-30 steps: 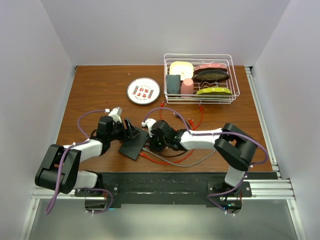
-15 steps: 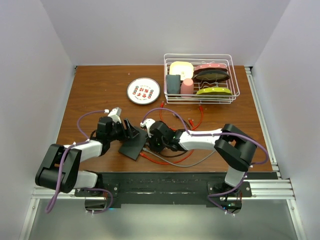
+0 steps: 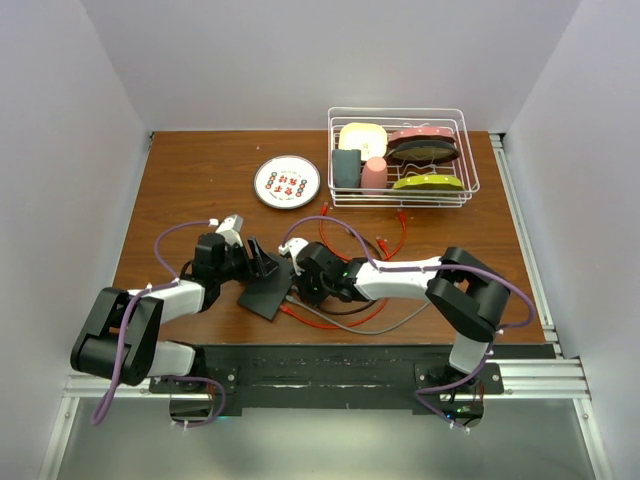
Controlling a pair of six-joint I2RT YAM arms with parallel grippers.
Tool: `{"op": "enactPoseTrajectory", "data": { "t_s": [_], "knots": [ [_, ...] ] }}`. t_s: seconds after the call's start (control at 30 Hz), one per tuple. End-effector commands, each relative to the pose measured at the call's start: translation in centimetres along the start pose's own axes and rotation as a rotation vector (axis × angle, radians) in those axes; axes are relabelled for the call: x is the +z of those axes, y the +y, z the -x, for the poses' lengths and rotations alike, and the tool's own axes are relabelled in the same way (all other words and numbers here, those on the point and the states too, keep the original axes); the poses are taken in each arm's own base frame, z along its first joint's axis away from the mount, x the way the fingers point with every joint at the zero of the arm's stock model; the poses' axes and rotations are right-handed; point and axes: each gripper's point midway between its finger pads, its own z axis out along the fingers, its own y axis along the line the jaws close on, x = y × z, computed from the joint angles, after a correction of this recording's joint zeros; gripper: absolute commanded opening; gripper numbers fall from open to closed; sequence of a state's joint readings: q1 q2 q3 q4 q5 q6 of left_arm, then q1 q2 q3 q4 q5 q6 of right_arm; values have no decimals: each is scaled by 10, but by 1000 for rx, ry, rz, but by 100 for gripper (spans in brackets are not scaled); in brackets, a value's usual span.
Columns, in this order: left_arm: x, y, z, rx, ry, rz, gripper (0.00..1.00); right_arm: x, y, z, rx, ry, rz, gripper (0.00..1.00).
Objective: Insert the plug into the switch port
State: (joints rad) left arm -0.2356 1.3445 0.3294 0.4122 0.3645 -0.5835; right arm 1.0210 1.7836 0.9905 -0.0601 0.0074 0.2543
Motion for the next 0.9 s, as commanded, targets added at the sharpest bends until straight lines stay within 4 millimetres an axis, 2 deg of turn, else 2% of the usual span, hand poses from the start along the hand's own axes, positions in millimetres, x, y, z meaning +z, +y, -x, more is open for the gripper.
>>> {"op": "enactPoseTrajectory", "data": {
  "t_s": [0.0,0.2,0.4,0.87],
  "knots": [
    [-5,-11,-22,-43,87,-71,68,4,5,38,11,-105,0,0],
    [-6,-15,-20,-33,80,-90,73,6,6,43,9,-111,0,0],
    [-7,-19,-18,-29,73,-103,79,6,0,37,-1,-75,-31,0],
    [-10,-19,-15,-25,63,-93,82,3,-7,25,-19,-13,-65,0]
  ]
}}
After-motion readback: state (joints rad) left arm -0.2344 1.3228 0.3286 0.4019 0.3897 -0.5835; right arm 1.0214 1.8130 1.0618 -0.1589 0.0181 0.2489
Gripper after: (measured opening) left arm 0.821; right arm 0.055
